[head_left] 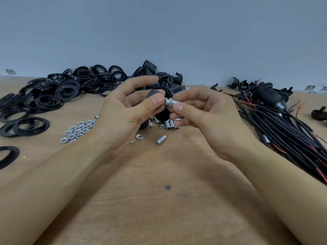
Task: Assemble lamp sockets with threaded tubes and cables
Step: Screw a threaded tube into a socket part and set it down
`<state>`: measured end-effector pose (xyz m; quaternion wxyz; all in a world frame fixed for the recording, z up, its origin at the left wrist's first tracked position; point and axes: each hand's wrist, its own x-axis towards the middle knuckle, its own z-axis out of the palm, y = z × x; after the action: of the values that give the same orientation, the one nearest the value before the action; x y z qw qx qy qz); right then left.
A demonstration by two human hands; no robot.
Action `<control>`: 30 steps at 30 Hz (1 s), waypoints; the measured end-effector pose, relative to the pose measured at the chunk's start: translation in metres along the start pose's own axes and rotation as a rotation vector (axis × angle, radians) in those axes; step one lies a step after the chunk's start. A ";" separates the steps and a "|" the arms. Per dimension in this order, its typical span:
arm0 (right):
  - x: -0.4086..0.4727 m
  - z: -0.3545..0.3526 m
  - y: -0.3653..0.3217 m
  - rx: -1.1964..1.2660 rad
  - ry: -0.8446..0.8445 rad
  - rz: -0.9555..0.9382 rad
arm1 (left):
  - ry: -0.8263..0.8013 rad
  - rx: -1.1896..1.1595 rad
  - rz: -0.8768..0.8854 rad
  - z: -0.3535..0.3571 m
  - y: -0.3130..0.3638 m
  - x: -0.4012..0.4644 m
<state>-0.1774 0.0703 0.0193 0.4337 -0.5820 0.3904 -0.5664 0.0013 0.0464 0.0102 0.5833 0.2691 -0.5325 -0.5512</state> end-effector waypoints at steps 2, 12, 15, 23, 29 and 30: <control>-0.001 0.001 -0.001 0.010 -0.006 -0.017 | -0.019 -0.023 -0.011 -0.001 0.001 0.000; -0.002 0.001 -0.003 -0.123 0.023 -0.174 | -0.210 -0.092 -0.138 -0.007 0.005 0.000; -0.004 0.001 -0.002 -0.289 0.067 -0.277 | -0.255 -0.108 -0.162 -0.009 0.005 0.000; -0.003 -0.007 -0.006 -0.583 0.013 -0.530 | -0.200 -0.036 -0.164 -0.007 0.004 0.000; -0.002 -0.008 -0.001 -0.424 -0.020 -0.335 | -0.182 -0.003 -0.138 -0.011 0.002 0.000; -0.001 -0.008 0.000 -0.391 -0.025 -0.307 | -0.183 0.006 -0.131 -0.011 0.002 0.001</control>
<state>-0.1852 0.0712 0.0185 0.2264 -0.7144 0.3942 -0.5320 0.0125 0.0434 0.0093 0.4941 0.2538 -0.5663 -0.6089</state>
